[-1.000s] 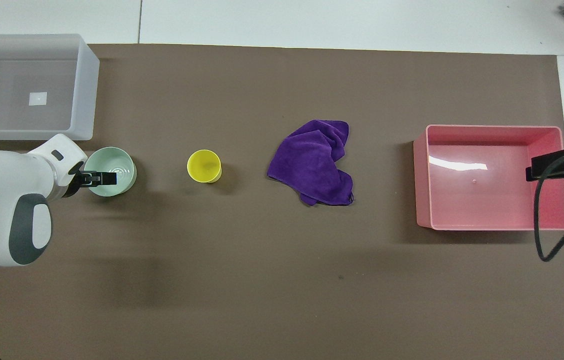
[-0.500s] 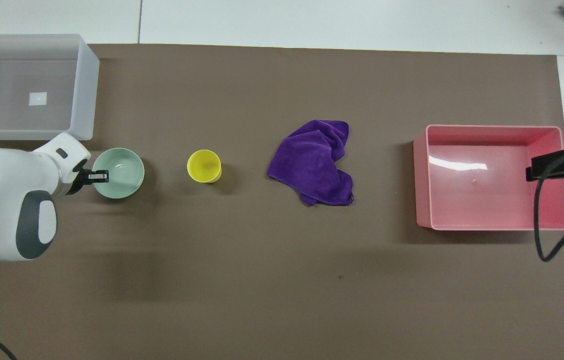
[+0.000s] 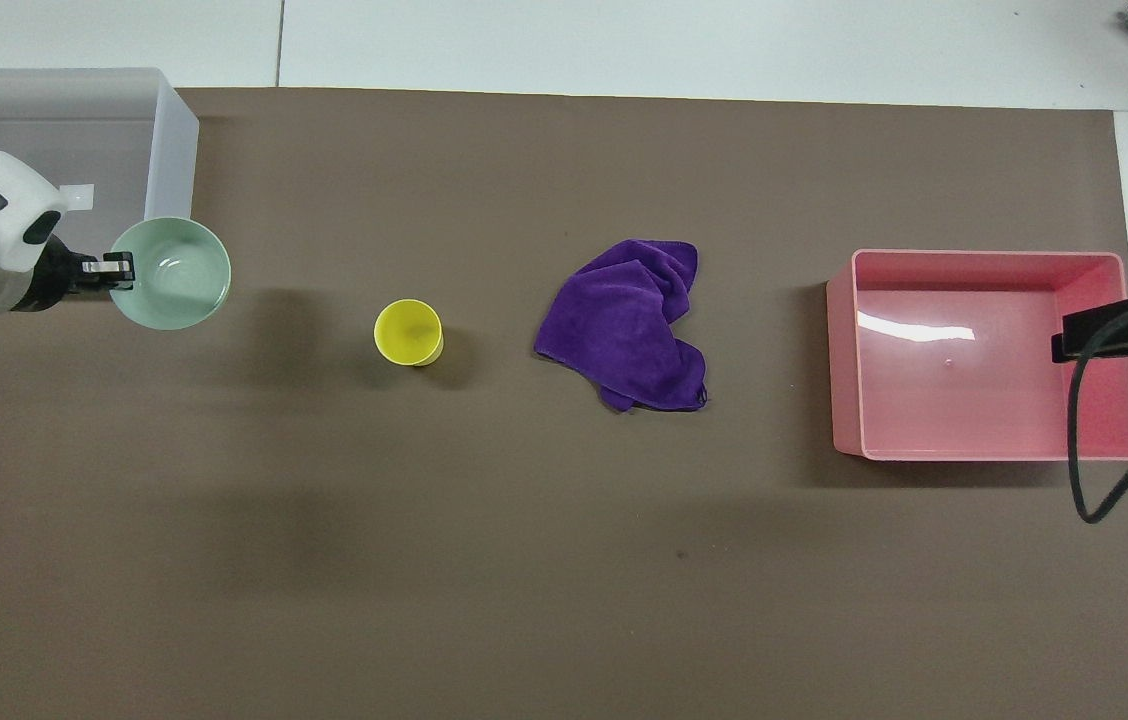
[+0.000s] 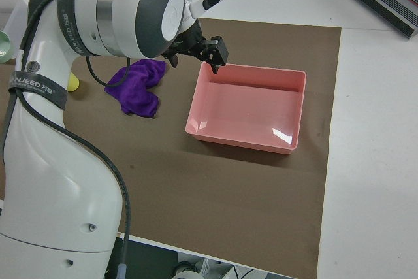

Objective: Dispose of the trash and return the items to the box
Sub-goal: 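Lift the green bowl with the left gripper into the clear bin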

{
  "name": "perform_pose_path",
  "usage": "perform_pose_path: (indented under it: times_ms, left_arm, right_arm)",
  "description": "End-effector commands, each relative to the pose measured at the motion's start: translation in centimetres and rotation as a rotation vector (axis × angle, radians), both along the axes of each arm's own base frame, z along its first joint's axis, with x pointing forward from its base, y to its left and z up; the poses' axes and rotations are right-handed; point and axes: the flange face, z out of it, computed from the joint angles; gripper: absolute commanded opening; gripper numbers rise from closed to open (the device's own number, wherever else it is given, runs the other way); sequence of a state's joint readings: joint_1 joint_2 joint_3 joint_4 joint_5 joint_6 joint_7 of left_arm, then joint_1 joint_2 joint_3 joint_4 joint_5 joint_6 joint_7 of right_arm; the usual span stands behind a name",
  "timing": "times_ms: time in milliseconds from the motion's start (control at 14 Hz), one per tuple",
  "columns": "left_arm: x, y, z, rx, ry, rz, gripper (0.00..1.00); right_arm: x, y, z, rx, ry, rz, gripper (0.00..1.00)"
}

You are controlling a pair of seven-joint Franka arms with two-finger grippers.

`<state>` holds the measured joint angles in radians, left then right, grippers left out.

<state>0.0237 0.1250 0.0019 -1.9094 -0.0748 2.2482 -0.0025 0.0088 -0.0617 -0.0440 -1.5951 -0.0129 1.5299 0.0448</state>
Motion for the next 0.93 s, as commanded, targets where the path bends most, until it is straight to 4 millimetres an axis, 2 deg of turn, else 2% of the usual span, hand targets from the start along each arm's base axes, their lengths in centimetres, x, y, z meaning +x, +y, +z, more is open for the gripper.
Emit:
perform_pose_path:
  times_ms: [0,143,214,357,714,857]
  left_arm:
    - [2.4,1.4,1.0,-0.024,-0.023,0.031,0.0]
    - [3.5,2.6,1.8,-0.021,-0.057,0.05,0.0]
    - [3.9,4.4,1.7,-0.019,-0.063,0.077,0.0]
    - [6.3,5.8,2.9,-0.018,-0.09,0.09,0.0]
    - [10.9,8.8,0.9,-0.006,-0.101,0.111,0.0]
    - [12.1,11.0,-0.4,0.004,-0.106,0.1,0.0]
  right_arm:
    - [-0.7,-0.2,0.2,0.012,0.01,0.017,1.0]
    - [-0.7,-0.3,0.2,0.012,0.01,0.016,1.0]
    - [-0.7,-0.3,0.2,0.012,0.01,0.016,1.0]
    - [-0.7,-0.2,0.2,0.012,0.01,0.017,1.0]
    - [-0.7,-0.3,0.2,0.012,0.01,0.016,1.0]
    - [-0.7,-0.3,0.2,0.012,0.01,0.016,1.0]
